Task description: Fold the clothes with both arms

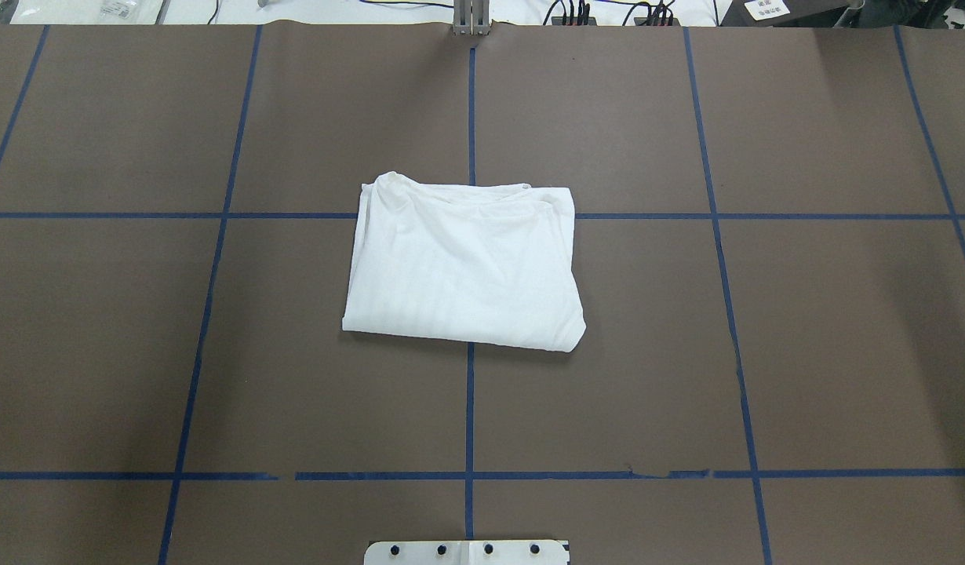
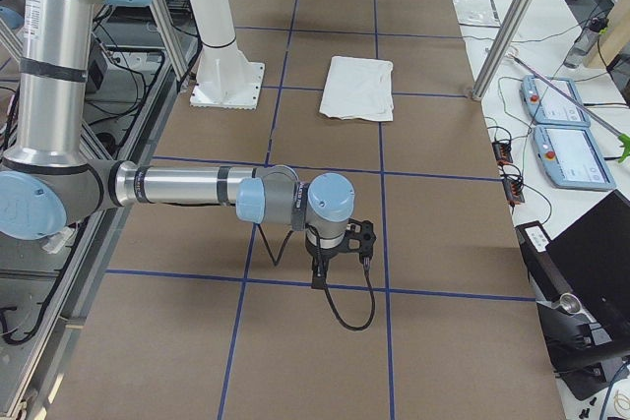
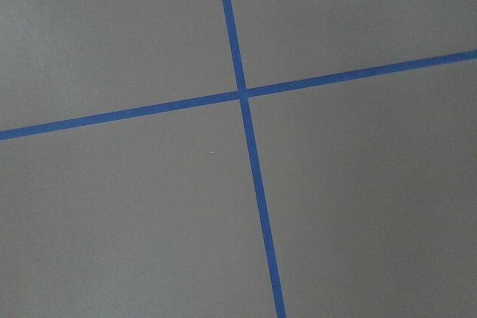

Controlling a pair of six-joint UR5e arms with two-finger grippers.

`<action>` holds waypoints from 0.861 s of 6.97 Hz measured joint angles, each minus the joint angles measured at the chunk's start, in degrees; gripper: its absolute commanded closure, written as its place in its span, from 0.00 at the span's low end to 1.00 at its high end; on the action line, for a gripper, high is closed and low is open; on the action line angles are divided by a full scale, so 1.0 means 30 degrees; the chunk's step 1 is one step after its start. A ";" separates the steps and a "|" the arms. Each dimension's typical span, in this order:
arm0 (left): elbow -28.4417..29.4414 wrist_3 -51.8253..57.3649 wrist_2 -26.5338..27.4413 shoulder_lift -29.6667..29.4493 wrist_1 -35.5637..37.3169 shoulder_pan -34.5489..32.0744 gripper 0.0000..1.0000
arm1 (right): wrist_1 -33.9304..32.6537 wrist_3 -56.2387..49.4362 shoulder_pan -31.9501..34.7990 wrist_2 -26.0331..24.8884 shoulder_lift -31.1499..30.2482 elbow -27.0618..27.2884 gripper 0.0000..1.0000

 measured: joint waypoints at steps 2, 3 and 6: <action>-0.0171 -0.0037 0.0008 0.0058 0.0000 -0.0005 0.00 | 0.0004 0.0012 0.0065 -0.0010 -0.0012 0.0040 0.00; -0.0244 -0.0045 0.0020 0.0119 0.0000 -0.0014 0.00 | -0.0008 0.0013 0.0075 0.0002 -0.0012 0.0071 0.00; -0.0360 -0.0050 0.0023 0.0178 0.0000 -0.0034 0.00 | -0.0019 0.0006 0.0162 0.0012 -0.0013 0.0070 0.00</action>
